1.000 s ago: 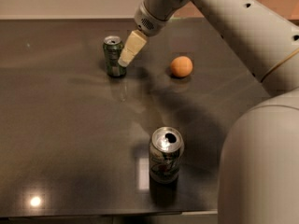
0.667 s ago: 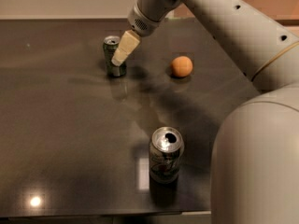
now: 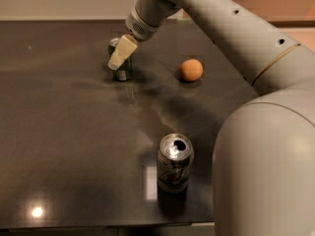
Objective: Move green can near 7up can
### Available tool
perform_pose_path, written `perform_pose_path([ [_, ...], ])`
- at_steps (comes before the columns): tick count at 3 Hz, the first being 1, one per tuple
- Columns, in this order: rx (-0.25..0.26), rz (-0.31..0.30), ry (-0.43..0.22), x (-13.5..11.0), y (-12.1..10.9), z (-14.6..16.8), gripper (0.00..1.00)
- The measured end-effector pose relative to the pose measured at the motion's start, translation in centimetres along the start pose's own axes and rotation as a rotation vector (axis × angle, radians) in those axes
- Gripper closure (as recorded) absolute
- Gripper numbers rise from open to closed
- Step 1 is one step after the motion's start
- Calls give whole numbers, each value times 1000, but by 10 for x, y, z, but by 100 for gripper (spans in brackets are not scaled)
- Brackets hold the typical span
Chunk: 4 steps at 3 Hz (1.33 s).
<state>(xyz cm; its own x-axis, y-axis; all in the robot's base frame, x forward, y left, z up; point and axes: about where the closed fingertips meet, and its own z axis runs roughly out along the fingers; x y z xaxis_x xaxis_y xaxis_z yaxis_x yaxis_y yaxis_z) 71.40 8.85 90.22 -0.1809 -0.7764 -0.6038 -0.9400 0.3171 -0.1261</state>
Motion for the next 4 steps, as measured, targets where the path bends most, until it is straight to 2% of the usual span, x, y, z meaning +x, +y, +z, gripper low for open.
perform_pose_path([
  [1, -13, 0, -7, -4, 3, 6, 25],
  [2, -34, -6, -17, -6, 7, 7, 49],
  [3, -52, -28, -24, -4, 15, 0, 71],
  [4, -92, -60, -44, 3, 33, -26, 94],
])
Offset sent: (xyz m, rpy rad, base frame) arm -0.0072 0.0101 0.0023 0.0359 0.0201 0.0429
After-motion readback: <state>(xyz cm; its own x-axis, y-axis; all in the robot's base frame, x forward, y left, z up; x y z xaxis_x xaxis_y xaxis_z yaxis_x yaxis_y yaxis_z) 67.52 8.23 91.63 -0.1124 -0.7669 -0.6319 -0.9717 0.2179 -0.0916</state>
